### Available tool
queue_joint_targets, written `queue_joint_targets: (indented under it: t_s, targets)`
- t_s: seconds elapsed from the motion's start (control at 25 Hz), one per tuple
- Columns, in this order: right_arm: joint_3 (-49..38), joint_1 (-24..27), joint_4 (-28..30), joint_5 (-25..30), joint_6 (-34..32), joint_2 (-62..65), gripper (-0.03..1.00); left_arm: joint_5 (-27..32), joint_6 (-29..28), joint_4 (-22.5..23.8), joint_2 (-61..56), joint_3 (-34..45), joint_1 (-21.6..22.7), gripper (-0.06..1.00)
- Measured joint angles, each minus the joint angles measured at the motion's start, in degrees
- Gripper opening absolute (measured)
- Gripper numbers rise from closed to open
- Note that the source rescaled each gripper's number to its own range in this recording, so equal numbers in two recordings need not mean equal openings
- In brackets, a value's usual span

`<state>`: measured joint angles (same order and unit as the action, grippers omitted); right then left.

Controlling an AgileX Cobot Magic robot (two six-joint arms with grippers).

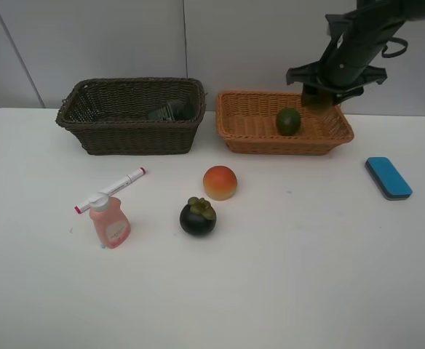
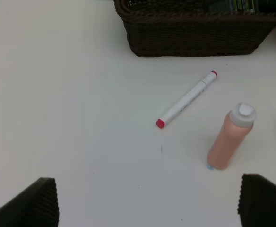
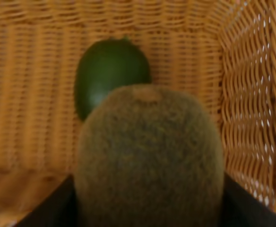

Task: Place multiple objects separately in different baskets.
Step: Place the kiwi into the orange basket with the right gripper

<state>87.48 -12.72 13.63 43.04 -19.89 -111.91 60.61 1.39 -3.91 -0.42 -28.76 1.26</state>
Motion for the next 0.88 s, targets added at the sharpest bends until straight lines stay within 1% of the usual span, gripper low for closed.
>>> queue_joint_targets:
  t_s: [0.08,0.24,0.36,0.88]
  targets:
    - [1.0,0.7,0.0,-1.7,0.0,-2.5,0.36,0.0,0.0,0.0,0.0,0.0,0.0,0.99]
    - [1.1,2.0,0.1,-6.7,0.0,-6.5,0.36,0.0,0.0,0.0,0.0,0.0,0.0,0.99]
    - [1.2,2.6,0.2,-8.9,0.0,-8.7,0.36,0.0,0.0,0.0,0.0,0.0,0.0,0.99]
    - [1.7,2.9,-0.4,-9.4,0.3,-9.7,0.36,0.0,0.0,0.0,0.0,0.0,0.0,0.99]
